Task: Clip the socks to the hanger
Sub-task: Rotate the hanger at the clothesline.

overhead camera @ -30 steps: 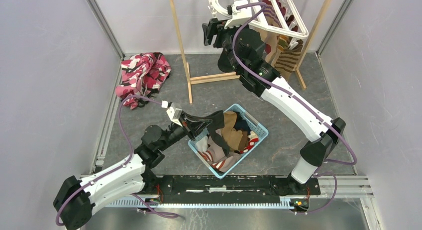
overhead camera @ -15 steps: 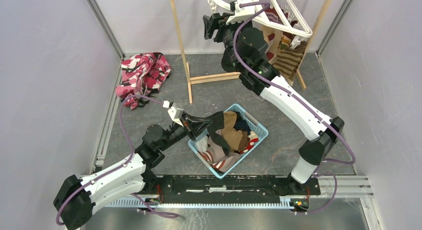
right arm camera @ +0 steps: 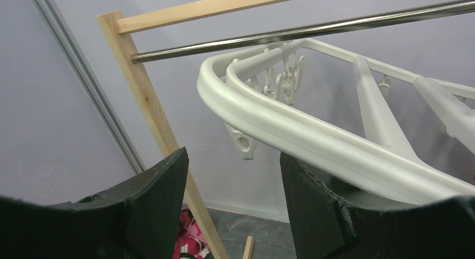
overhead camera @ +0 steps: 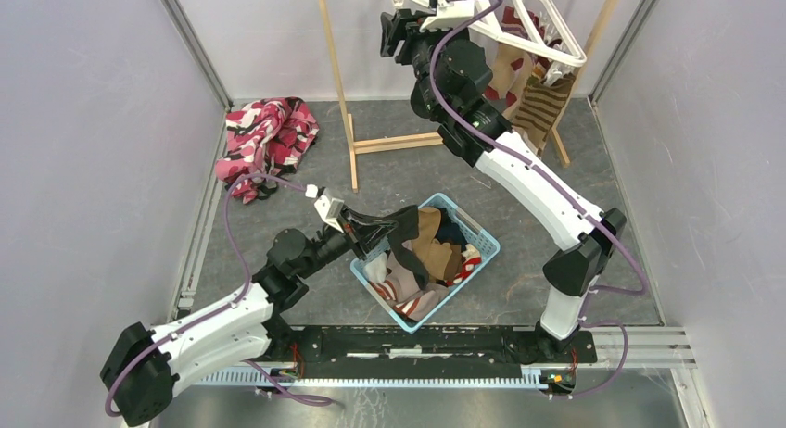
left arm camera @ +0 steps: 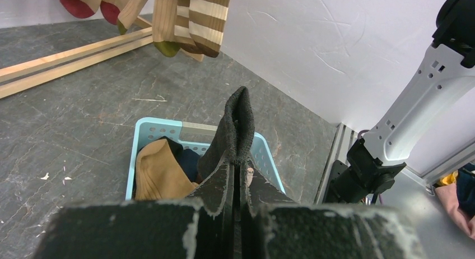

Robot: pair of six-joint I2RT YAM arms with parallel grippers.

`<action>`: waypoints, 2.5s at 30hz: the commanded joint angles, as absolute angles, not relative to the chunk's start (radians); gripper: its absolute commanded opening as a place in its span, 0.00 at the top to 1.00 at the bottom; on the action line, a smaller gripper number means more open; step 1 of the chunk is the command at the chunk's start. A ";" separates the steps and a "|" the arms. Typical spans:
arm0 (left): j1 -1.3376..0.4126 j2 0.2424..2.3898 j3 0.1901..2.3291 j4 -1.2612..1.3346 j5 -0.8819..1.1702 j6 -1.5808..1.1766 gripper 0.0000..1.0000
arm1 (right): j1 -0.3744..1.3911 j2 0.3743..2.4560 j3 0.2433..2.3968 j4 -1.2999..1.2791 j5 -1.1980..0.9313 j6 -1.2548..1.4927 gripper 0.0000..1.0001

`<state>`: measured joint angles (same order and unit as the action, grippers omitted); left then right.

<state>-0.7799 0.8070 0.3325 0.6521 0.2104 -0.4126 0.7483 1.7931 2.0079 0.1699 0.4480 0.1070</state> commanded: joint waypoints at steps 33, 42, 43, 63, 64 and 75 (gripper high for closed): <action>-0.779 0.838 0.423 0.673 0.227 -0.456 0.98 | 0.630 1.711 1.998 0.157 0.165 0.210 0.75; -0.778 0.815 0.417 0.664 0.226 -0.447 0.98 | 0.536 1.608 1.885 0.129 0.048 0.241 0.42; -0.779 0.811 0.415 0.662 0.227 -0.446 0.98 | 0.521 1.592 1.876 0.126 0.032 0.250 0.41; -0.778 0.784 0.403 0.657 0.236 -0.433 0.97 | 0.284 1.338 1.621 0.077 -0.110 0.241 0.34; -0.778 0.787 0.405 0.657 0.237 -0.431 0.97 | 0.264 1.332 1.614 0.076 -0.121 0.245 0.34; -0.778 0.807 0.414 0.663 0.250 -0.416 0.97 | 0.044 1.328 1.572 0.153 -0.363 0.302 0.26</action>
<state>-0.7803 0.8104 0.3843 0.6300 0.2230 -0.4129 0.0978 1.3399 1.5799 0.0879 -0.2558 0.2745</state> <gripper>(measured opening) 0.047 0.726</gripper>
